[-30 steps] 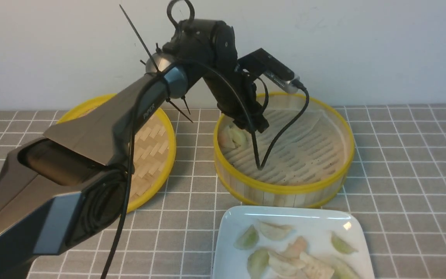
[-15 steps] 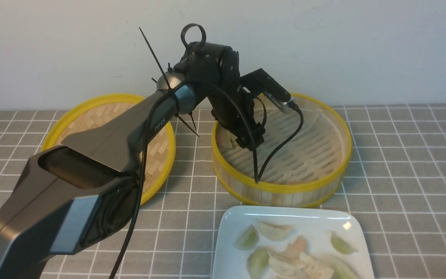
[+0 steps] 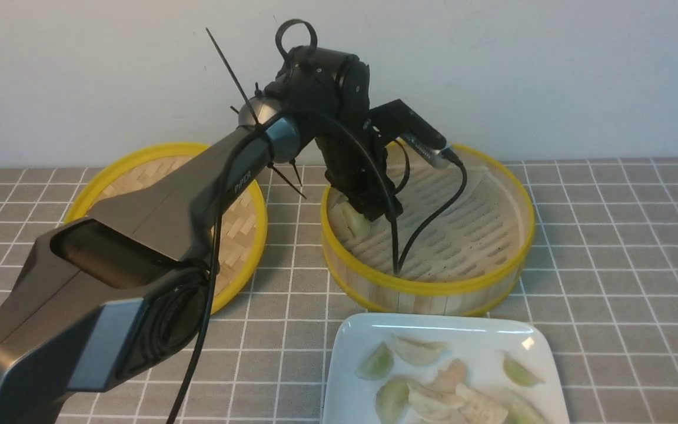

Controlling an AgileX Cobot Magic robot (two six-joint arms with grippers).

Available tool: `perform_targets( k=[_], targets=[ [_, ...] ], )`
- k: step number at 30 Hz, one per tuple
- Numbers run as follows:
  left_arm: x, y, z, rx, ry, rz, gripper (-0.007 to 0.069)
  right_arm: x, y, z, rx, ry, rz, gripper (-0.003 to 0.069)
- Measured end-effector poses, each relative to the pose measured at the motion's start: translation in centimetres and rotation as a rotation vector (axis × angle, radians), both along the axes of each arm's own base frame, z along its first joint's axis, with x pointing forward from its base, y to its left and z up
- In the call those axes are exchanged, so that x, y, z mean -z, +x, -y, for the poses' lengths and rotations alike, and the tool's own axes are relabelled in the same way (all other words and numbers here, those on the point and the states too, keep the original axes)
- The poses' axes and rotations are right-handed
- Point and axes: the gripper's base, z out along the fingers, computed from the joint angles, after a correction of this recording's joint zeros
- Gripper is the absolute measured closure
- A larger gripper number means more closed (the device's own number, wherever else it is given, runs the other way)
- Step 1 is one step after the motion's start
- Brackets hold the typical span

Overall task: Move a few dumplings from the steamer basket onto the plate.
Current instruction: Use the left arm to grab a dumpling from the steamer

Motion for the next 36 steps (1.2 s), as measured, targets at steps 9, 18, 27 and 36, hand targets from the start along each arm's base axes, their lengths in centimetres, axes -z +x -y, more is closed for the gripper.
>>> perform_targets(
  k=[9, 18, 27, 36],
  targets=[
    [-8.2, -2.0, 0.1, 0.010, -0.157, 0.082, 0.0629, 0.0, 0.0, 0.0, 0.000, 0.000, 0.000, 0.0673],
    [-6.7, -1.9, -0.6, -0.281, -0.155, -0.027, 0.0629, 0.0, 0.0, 0.0, 0.000, 0.000, 0.000, 0.0673],
    [-2.5, -1.8, -0.4, -0.480, -0.146, -0.181, 0.0544, 0.0, 0.0, 0.0, 0.000, 0.000, 0.000, 0.0673],
    [0.2, -1.5, -0.1, -0.571, -0.140, -0.247, 0.0305, 0.0, 0.0, 0.0, 0.000, 0.000, 0.000, 0.0673]
  ],
)
